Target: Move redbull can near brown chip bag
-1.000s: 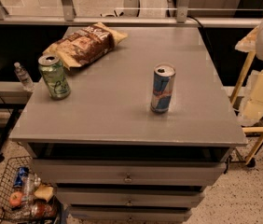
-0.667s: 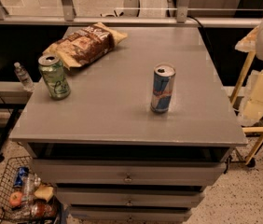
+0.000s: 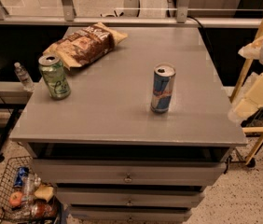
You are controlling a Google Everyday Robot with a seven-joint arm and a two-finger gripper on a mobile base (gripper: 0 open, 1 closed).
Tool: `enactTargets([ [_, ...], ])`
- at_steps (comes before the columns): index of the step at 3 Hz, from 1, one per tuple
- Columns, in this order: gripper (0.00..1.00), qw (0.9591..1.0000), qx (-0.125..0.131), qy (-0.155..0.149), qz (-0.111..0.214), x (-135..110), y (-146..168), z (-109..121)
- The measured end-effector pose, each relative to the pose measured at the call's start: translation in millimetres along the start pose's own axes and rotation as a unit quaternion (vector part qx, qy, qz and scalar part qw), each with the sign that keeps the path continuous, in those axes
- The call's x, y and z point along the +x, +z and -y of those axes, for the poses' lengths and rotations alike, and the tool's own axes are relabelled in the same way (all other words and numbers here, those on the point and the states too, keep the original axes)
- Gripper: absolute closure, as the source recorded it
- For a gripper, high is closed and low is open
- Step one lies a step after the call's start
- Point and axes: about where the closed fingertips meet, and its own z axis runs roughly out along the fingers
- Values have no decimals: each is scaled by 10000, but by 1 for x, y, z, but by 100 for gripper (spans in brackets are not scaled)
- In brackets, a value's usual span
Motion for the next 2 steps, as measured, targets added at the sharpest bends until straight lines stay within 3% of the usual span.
enactTargets([
  [1,0,9954,2,374,883,-1,23,17],
  [2,0,9845,24,590,1649,-10,36,28],
])
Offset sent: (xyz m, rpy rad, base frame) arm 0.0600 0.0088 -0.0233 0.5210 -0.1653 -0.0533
